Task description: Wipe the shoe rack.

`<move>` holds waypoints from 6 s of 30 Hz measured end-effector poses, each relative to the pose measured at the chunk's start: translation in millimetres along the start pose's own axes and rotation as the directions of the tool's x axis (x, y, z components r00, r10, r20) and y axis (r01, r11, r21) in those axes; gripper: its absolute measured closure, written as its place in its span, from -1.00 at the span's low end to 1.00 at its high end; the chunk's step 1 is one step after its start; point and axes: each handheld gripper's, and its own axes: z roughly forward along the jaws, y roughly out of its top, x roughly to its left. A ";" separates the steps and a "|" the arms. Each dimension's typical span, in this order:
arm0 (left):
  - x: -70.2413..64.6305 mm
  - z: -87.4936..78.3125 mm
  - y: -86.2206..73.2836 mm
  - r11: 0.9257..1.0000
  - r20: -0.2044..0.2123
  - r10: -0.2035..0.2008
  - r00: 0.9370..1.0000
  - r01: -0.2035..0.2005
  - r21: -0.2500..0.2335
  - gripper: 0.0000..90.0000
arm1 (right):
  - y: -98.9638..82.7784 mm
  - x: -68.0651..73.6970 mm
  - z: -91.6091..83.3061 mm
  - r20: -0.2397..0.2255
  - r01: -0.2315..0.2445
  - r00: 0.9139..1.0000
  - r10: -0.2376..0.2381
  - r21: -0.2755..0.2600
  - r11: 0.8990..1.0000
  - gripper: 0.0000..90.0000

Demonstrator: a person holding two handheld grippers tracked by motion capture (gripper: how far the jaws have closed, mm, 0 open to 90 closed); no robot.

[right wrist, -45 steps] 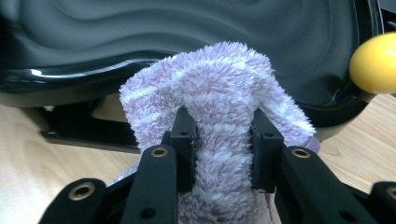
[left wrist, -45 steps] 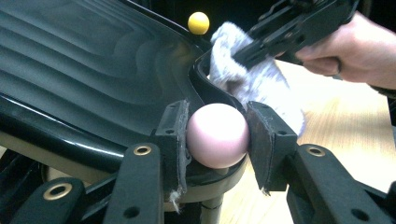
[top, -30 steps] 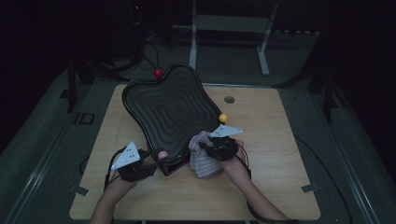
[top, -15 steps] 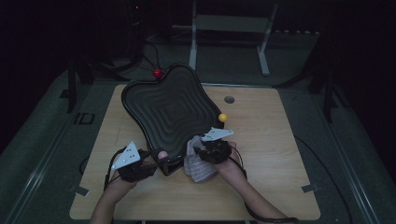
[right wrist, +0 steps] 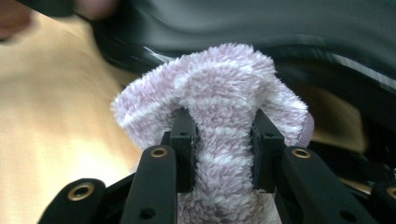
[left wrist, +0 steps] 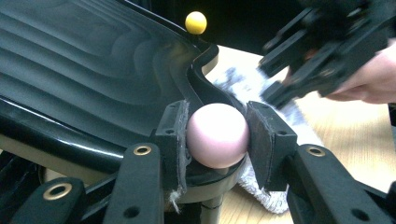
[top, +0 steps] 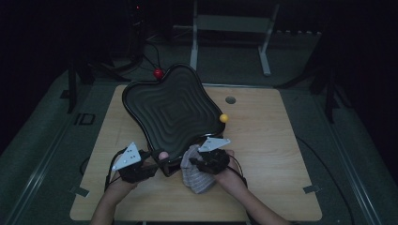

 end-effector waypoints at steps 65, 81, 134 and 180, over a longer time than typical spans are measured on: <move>1.9 -0.8 -1.7 1.000 0.011 0.003 1.000 -0.003 -0.011 0.34 | -18.6 -71.9 -37.3 0.235 -0.129 0.962 0.141 -0.063 0.990 0.51; 2.1 -0.2 -1.1 1.000 0.015 0.002 1.000 -0.002 -0.007 0.34 | -9.3 -59.7 -27.5 0.248 -0.089 0.963 0.102 -0.063 0.994 0.51; 2.5 -0.8 -0.9 1.000 0.018 -0.001 1.000 0.001 -0.004 0.34 | -2.6 11.3 11.1 -0.026 0.001 1.000 -0.001 0.027 1.000 0.53; 3.7 -1.0 -1.4 1.000 0.029 -0.009 1.000 0.009 -0.010 0.34 | -37.5 -76.4 28.0 0.273 -0.069 0.960 0.068 -0.007 0.998 0.52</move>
